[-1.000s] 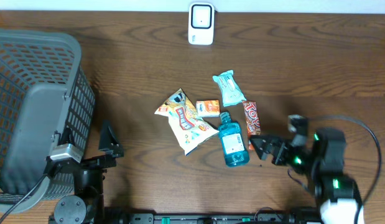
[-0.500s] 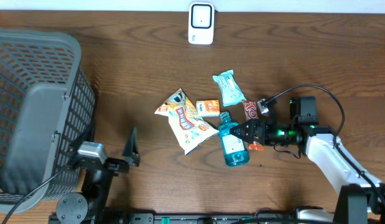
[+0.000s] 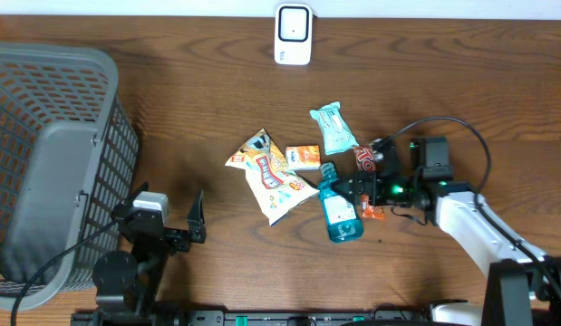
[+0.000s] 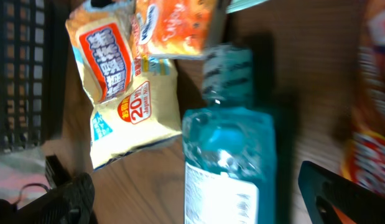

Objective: Scan the item barcode
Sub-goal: 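Reach the right gripper to the Listerine bottle and grasp its neck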

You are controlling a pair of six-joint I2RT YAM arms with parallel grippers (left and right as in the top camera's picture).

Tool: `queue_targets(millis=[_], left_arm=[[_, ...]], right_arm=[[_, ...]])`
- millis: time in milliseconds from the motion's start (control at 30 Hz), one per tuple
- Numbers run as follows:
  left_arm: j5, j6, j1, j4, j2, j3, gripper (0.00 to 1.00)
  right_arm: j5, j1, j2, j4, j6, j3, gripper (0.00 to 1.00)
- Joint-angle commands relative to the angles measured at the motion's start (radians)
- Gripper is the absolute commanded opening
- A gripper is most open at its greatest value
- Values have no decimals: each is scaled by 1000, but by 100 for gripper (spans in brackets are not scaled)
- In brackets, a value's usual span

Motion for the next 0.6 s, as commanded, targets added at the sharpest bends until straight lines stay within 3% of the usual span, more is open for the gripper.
queue_targets(millis=[0,200,333,567], left_arm=[[-10,13,3,-10,23,-3,99],[-10,14,3,-13,29,-3,99],[-10,14,3,-14,29,-3,99],[-10,14,3,-21,29,-3,99]], right_arm=[[58,43,66,37,35,12,99],[126,47,200,79,76,12,97],[126,61,248,81,59,12,70],[174,112,261,49,23,12,74]])
